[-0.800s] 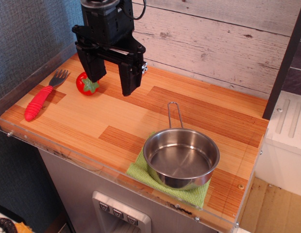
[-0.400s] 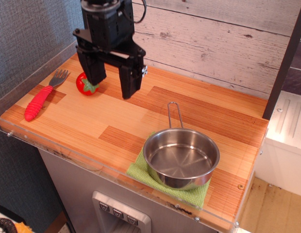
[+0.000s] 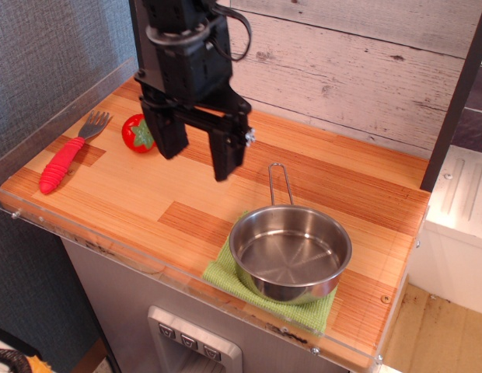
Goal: Move the pot to the right of tomato.
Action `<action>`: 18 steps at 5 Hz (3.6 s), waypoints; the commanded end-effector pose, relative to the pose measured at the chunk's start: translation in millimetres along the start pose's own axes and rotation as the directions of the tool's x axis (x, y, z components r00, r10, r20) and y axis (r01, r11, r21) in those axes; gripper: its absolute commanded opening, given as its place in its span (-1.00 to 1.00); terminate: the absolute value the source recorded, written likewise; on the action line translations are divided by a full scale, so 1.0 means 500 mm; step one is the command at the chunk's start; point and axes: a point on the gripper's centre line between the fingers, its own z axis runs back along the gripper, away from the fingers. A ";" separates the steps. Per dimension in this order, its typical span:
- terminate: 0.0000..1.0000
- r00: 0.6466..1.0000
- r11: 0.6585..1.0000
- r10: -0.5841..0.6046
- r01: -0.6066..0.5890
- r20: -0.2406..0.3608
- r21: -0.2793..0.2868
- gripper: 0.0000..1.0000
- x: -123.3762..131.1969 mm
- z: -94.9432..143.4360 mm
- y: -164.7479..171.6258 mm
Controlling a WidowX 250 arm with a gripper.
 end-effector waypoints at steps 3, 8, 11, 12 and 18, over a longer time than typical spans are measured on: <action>-1.00 0.989 0.999 -0.024 0.029 -0.147 0.033 1.00 -0.005 -0.133 -0.056; -1.00 0.995 0.998 -0.057 0.059 -0.083 0.021 -1.00 -0.002 -0.111 -0.091; -1.00 0.970 0.972 0.235 -0.236 0.067 0.003 -1.00 0.089 -0.047 0.055; -1.00 0.957 0.958 0.285 -0.286 0.060 0.008 -1.00 0.100 -0.064 0.109; -1.00 0.969 0.966 0.235 -0.241 0.069 0.094 1.00 0.113 -0.053 0.184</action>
